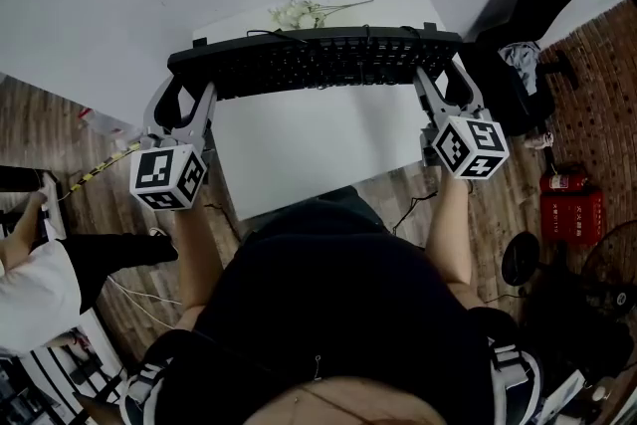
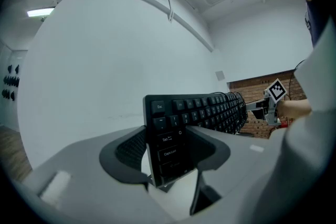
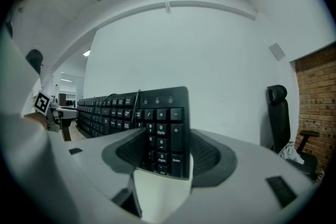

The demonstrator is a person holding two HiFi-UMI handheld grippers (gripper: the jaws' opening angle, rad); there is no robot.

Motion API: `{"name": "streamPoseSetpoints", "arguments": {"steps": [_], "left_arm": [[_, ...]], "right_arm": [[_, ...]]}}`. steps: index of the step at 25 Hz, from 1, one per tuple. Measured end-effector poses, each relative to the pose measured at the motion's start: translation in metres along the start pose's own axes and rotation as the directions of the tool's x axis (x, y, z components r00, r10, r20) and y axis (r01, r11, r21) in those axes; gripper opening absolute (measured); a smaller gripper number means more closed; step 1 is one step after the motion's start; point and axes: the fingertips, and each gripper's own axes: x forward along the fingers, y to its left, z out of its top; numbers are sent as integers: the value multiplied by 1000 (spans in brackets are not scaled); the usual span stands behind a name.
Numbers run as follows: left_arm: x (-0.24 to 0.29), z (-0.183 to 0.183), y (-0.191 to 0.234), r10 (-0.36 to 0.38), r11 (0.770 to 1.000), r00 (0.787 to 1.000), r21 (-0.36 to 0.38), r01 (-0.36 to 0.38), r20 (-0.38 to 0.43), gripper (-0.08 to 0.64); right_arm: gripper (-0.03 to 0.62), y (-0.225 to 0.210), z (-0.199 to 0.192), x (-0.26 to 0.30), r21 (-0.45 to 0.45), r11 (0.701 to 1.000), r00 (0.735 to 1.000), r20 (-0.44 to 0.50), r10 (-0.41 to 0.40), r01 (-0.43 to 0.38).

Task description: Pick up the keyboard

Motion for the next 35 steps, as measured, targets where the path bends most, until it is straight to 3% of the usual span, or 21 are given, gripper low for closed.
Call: {"name": "streamPoseSetpoints", "arguments": {"steps": [21, 35], "left_arm": [[5, -7, 0, -19, 1000, 999, -8, 18, -30, 239], [1, -22, -4, 6, 1000, 998, -26, -7, -60, 239]], "right_arm": [[270, 0, -6, -4, -4, 1000, 999, -28, -31, 30], [270, -2, -18, 1, -10, 1000, 998, -65, -14, 13]]}}
